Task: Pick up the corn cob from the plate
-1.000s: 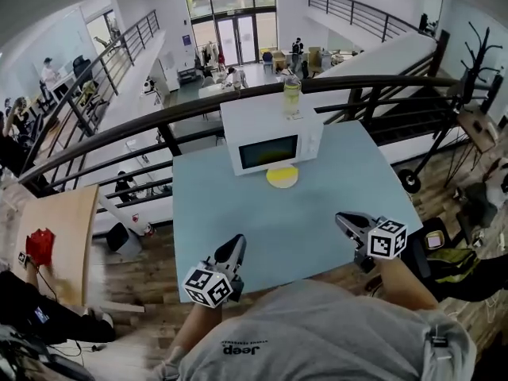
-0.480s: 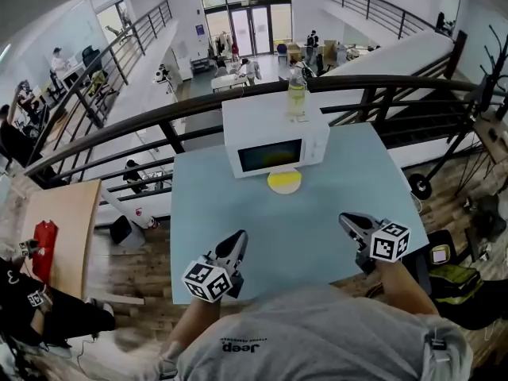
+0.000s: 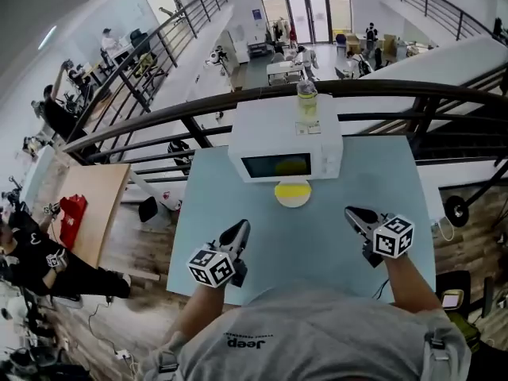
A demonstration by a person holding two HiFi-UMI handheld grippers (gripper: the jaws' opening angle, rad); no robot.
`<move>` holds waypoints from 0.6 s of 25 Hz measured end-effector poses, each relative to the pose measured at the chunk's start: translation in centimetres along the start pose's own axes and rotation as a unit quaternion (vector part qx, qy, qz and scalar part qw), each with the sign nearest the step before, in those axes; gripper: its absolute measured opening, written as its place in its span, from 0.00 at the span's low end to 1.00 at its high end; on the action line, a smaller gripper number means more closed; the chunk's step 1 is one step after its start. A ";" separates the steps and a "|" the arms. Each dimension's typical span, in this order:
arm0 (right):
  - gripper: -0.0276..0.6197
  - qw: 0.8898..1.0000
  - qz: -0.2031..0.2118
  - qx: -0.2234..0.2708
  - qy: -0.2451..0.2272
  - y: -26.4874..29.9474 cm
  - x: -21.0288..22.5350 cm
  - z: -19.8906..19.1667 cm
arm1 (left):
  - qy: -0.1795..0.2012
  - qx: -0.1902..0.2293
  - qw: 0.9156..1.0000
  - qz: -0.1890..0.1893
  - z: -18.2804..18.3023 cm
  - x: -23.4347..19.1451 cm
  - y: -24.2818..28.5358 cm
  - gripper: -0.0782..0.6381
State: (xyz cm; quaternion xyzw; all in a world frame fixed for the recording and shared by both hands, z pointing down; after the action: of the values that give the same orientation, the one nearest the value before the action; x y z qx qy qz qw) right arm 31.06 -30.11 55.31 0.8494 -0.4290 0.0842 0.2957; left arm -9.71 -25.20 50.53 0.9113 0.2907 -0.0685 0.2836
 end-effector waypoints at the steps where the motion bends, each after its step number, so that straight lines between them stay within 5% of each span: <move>1: 0.05 1.000 0.002 -0.003 -0.004 0.2 0.9 0.3 | -0.002 -0.006 1.000 0.004 0.3 0.1 0.7 0.13; 7: 0.05 0.999 -0.007 -0.020 -0.031 4.0 5.0 1.7 | -0.005 -0.029 1.000 0.003 1.5 -2.9 4.6 0.13; 15: 0.05 0.991 -0.046 -0.086 -0.093 14.0 6.4 1.8 | 0.019 -0.066 0.995 -0.065 1.2 -12.2 10.7 0.13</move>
State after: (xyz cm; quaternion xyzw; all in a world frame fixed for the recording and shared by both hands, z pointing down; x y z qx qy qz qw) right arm 23.91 -41.89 62.42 0.8435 -0.4210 -0.0457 0.3305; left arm -13.60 -38.99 58.16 0.8706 0.3589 -0.0503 0.3328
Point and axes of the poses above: the fingertips, and each gripper's own axes: y forward along the fingers, x to its right, z out of its top, the point moved 10 cm from there along -y, backward along the fingers, and after that the axes turned 15 degrees about -x, right-handed, at the moved point
